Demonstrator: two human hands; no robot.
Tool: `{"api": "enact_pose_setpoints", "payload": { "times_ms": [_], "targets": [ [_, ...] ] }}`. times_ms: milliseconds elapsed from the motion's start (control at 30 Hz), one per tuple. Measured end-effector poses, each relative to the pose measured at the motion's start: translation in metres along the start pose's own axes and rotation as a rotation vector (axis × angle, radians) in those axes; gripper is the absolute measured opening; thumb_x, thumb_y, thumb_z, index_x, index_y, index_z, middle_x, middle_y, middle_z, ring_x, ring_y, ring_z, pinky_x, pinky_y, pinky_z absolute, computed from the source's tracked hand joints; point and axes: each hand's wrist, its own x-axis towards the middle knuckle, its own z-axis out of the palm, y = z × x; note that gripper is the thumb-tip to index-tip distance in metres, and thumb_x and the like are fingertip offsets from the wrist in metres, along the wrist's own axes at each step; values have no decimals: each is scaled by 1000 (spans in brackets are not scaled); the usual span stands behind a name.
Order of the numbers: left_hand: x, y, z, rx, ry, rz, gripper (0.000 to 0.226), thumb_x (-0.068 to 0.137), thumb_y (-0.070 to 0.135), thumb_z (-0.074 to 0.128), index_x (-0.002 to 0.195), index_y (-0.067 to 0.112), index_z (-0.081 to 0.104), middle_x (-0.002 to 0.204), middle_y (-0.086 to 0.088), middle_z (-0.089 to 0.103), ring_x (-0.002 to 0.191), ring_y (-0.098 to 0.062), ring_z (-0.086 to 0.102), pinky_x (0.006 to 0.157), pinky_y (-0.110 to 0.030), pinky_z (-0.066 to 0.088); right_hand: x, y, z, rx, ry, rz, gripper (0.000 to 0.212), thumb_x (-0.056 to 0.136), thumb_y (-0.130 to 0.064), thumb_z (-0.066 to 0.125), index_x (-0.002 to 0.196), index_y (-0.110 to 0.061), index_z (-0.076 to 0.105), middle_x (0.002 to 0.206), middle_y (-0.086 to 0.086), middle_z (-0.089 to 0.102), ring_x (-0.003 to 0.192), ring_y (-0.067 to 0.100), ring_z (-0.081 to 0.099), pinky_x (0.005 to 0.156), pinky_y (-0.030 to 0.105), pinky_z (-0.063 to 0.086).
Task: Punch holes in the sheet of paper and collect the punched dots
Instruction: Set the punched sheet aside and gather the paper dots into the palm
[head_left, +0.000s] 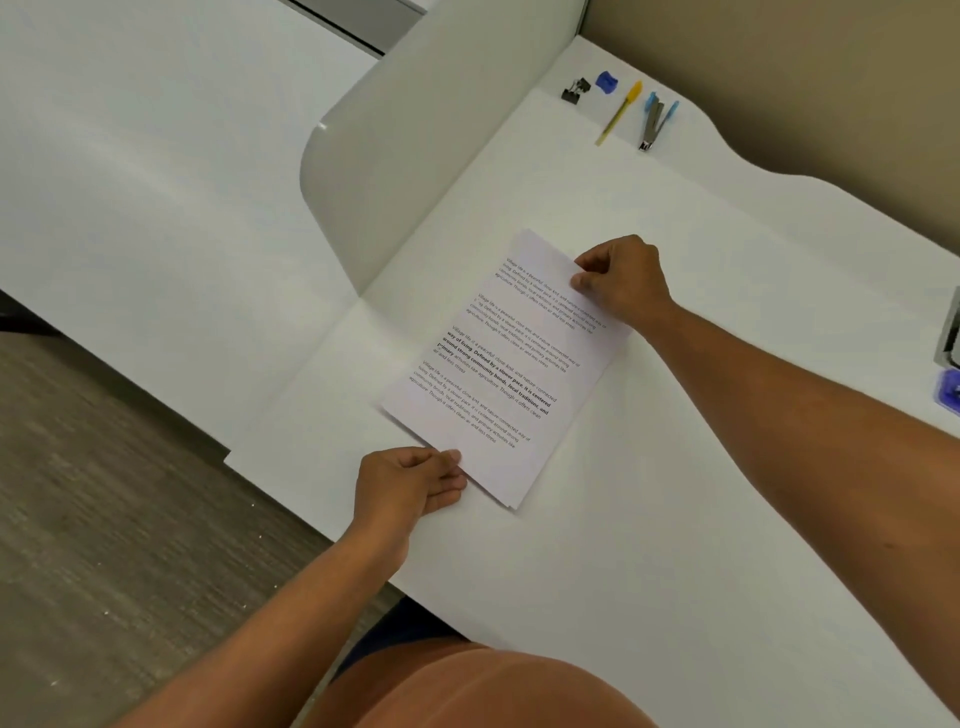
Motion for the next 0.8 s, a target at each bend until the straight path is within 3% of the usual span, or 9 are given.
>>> {"api": "enact_pose_setpoints", "payload": {
  "times_ms": [100,333,433,500,567,633,700,800],
  "targets": [
    [-1,0,2,10,12,-3,9,88,7,86,87,-1,84,85,-23,81,77,-31,83,66,-28,66,-2,1,3,-46,10,2,27,83,-12,81,111,-9,80,103,8,79,96,19,72,91,28,55],
    [-7,-3,-2,132,84,41,24,80,26,95,77,5,83,75,-15,81,68,-30,81,64,-33,67,-10,2,8,-126,36,-32,24,83,-11,78,105,1,76,103,17,76,98,32,71,90,39,57],
    [-10,-10,-6,470,175,287,38,84,43,89,62,16,73,57,2,73,53,-10,71,62,-22,57,-23,0,6,-105,77,-50,34,90,-16,76,122,-6,73,120,12,70,107,26,67,92,31,50],
    [-13,-8,-6,696,184,612,38,87,44,84,63,22,65,59,7,67,62,-7,64,60,-14,47,-44,1,7,-138,126,-150,30,96,-20,72,124,-9,72,122,11,67,112,29,62,96,32,46],
    [-9,-3,-5,928,147,974,23,90,40,82,80,23,72,82,11,72,83,-7,64,74,-15,49,-72,3,13,-204,143,-252,27,98,-22,69,122,-10,73,120,12,67,111,34,59,97,37,46],
    [2,5,3,1178,86,1163,29,92,38,81,112,18,78,121,-4,75,118,-22,66,98,-35,54,-100,6,23,-273,118,-308,29,97,-25,69,123,-12,73,125,12,66,113,36,58,98,44,47],
    [11,12,13,1345,20,1150,48,97,42,75,137,17,71,149,-12,64,142,-35,57,112,-49,50,-119,9,33,-321,59,-316,35,97,-30,69,128,-15,70,136,11,62,122,35,55,103,45,44],
    [17,17,25,1469,-47,1084,59,104,52,61,155,22,57,167,-9,47,154,-35,44,121,-54,43,-130,11,46,-316,-16,-272,41,98,-35,68,136,-19,66,148,11,55,136,34,47,112,46,37]
  ]
}}
